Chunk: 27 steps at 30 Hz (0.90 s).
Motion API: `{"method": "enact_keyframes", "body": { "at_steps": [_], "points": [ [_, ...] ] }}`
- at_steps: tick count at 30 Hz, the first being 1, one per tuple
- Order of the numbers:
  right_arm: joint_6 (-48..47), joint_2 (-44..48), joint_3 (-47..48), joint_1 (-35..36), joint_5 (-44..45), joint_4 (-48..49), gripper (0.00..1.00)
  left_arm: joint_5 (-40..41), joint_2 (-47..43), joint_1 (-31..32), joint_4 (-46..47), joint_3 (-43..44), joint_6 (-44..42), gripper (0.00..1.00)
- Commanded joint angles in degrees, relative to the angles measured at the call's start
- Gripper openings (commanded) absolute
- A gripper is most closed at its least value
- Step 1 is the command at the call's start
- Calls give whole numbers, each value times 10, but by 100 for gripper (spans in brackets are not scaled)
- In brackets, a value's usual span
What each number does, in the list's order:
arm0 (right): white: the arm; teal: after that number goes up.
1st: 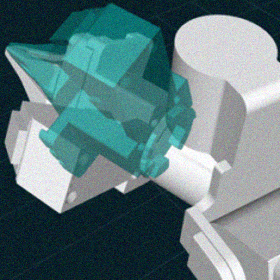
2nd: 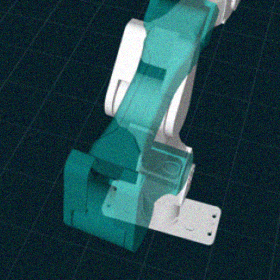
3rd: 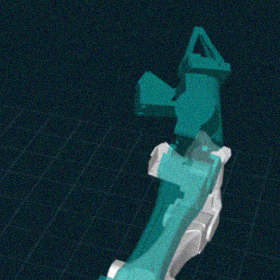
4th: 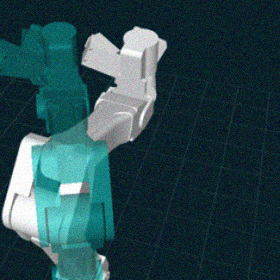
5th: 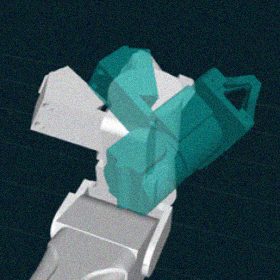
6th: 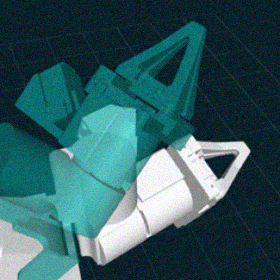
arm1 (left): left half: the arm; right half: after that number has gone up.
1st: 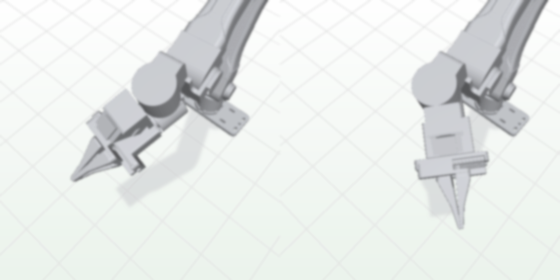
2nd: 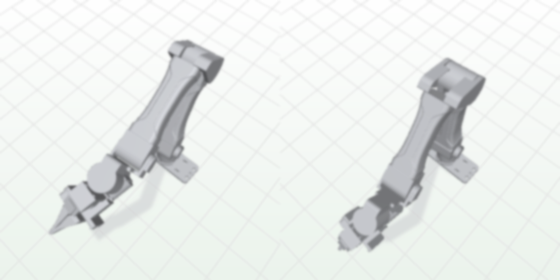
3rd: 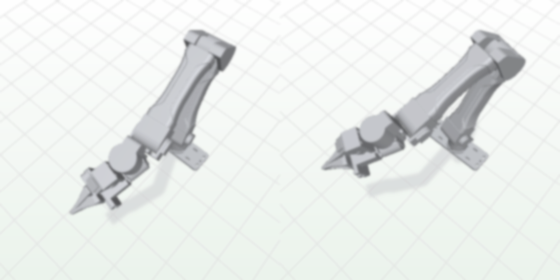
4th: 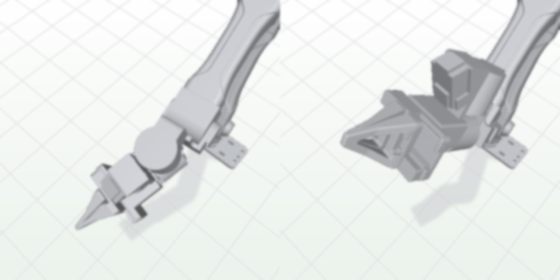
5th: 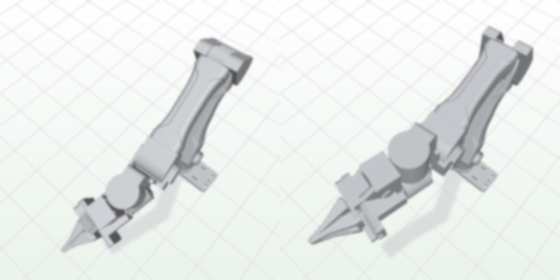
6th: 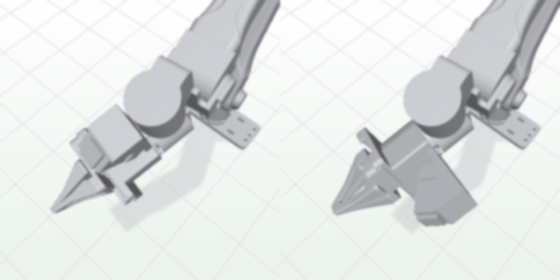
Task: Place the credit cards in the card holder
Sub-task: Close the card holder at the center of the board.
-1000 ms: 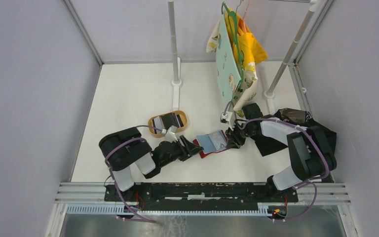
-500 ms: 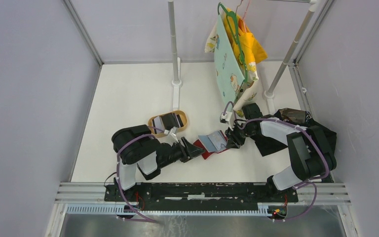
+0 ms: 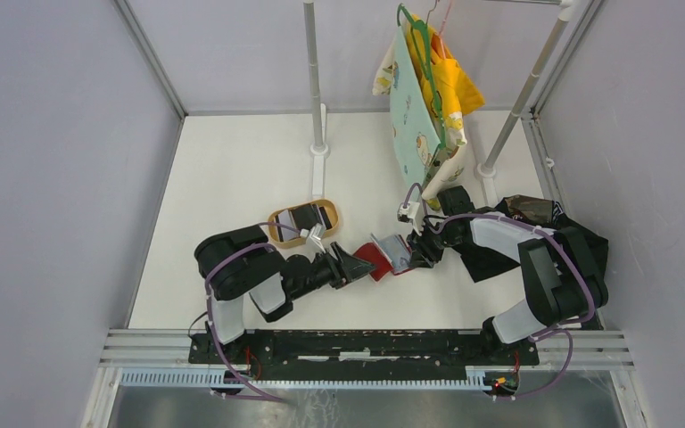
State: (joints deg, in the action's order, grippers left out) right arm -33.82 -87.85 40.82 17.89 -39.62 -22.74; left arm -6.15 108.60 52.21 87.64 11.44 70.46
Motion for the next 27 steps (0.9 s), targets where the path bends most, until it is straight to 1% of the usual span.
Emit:
{"method": "enact_keyframes", "body": {
  "at_steps": [1,10,13,16,23,27],
  "points": [
    [-3,-18,-4,7,35,-16,43,-7,-25,1,119,16,-15,71],
    [-4,-19,-4,7,35,-17,43,-15,-9,1,119,34,-16,79],
    [-3,-18,-4,7,36,-16,43,-18,-15,1,119,39,-19,81],
    [-3,-18,-4,7,35,-17,43,-21,-26,2,116,44,-27,85],
    [-3,-16,-3,7,36,-17,43,-31,-56,2,47,71,-57,88],
    [-3,-17,-3,7,38,-17,43,-30,-93,3,-39,93,-93,88]
  ]
}}
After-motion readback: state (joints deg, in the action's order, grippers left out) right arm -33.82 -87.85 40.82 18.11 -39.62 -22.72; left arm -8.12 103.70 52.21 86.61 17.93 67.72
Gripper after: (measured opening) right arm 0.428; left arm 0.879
